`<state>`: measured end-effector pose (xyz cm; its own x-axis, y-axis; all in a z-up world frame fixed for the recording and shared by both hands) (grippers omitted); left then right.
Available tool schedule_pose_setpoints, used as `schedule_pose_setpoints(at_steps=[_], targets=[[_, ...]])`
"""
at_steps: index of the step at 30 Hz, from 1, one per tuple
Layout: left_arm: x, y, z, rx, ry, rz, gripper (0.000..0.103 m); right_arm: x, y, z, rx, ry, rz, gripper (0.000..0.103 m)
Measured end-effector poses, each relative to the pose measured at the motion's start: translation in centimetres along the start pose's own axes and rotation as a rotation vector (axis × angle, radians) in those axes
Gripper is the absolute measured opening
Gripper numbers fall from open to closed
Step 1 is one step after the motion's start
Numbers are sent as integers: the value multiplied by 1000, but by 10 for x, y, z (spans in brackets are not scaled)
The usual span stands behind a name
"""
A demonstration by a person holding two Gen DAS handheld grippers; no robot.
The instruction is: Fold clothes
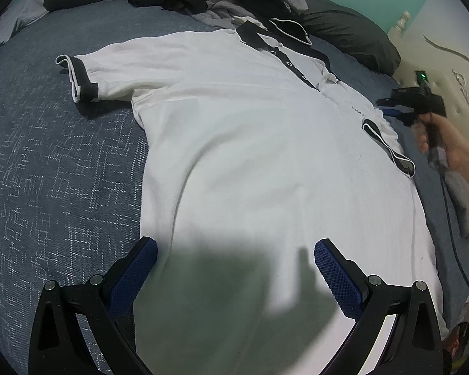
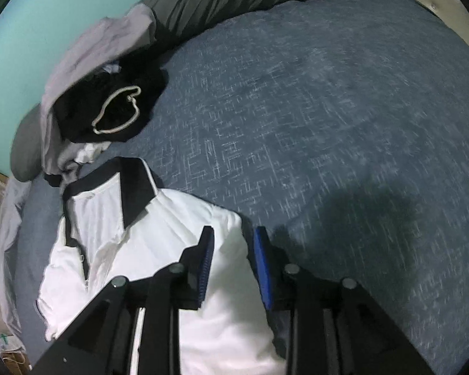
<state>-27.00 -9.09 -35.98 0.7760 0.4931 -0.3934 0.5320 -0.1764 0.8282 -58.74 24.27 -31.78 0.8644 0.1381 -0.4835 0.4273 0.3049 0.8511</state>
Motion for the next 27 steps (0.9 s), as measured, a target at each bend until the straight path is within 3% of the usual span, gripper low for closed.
schedule_pose_setpoints(at_steps=[3, 6, 11, 21, 27], targets=[[2, -2, 0, -3, -8, 4, 103, -6, -10, 4, 47, 36, 29, 26], [3, -3, 0, -4, -10, 9, 103, -12, -17, 10, 87, 79, 44, 10], [4, -3, -1, -1, -12, 10, 103, -14, -25, 15, 118, 115, 75, 2], [6, -3, 0, -3, -11, 11, 103, -27, -18, 15, 275, 193, 3, 1], [6, -3, 1, -3, -11, 13, 103, -26, -29, 12, 282, 203, 22, 1]])
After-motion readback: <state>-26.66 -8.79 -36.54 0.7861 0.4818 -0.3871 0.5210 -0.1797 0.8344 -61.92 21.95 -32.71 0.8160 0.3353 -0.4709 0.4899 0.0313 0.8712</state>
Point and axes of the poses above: each gripper's, at about its wrist camera, not at the fingertips, and y roughly against the way its jaws point, z to its left, x to its underside, the point moved 5 cm from there along -y, roughly the way its jaws point, and after that the axes turned 15 degrees about y, right-handed, at the moved point
